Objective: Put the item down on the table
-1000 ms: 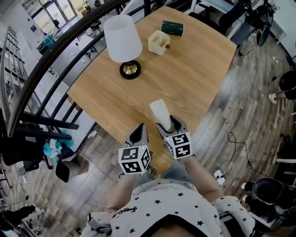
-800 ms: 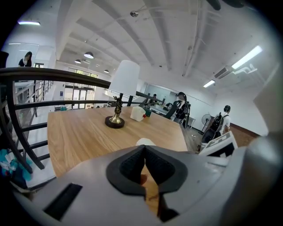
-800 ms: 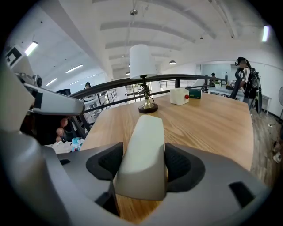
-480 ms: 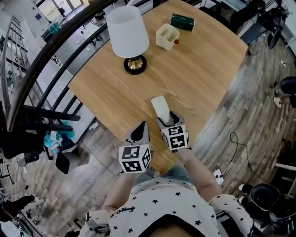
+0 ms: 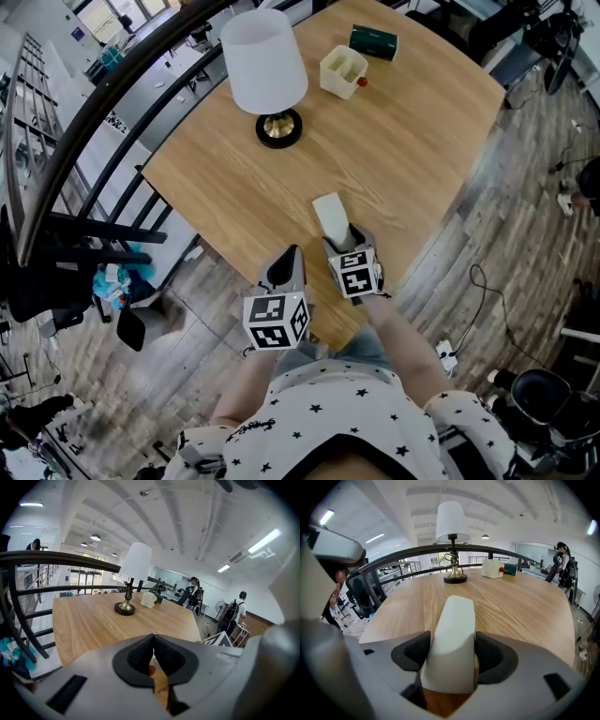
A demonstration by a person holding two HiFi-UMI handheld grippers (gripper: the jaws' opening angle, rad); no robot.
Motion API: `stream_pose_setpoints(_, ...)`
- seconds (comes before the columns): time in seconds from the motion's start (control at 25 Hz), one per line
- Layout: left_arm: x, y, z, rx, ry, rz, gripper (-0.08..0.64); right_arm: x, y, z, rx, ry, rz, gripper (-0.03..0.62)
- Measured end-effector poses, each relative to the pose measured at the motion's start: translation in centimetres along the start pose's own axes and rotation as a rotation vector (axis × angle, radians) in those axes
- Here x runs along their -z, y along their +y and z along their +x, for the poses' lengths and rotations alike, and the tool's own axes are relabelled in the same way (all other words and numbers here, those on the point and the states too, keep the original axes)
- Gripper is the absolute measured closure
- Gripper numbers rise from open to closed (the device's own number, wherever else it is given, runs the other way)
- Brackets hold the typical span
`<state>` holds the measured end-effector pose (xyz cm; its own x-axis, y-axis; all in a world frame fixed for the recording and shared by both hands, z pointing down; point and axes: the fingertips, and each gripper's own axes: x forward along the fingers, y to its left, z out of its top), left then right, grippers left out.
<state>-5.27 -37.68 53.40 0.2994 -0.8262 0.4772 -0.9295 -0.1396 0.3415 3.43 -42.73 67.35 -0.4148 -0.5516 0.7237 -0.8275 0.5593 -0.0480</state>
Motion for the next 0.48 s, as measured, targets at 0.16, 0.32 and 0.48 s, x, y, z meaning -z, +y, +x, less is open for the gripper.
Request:
stream_pose_setpoints(0.16, 0.1, 0.0, -1.4, 0.000, -0.009, -0.001, 0.548, 0.2, 0.0, 0.0, 0.008, -0.002, 0.003, 0.298)
stream_pose_setpoints(0.32, 0.5, -0.1, -3.5, 0.010, -0.023, 0.004, 0.548, 0.2, -0.2, -0.7, 0.045, -0.041, 0.044, 0.285)
stream_pose_setpoints(0.48, 1.7, 0.5, -6.2, 0.018, -0.027, 0.013, 0.548, 0.3, 0.2, -3.3, 0.093, -0.125, 0.113, 0.239)
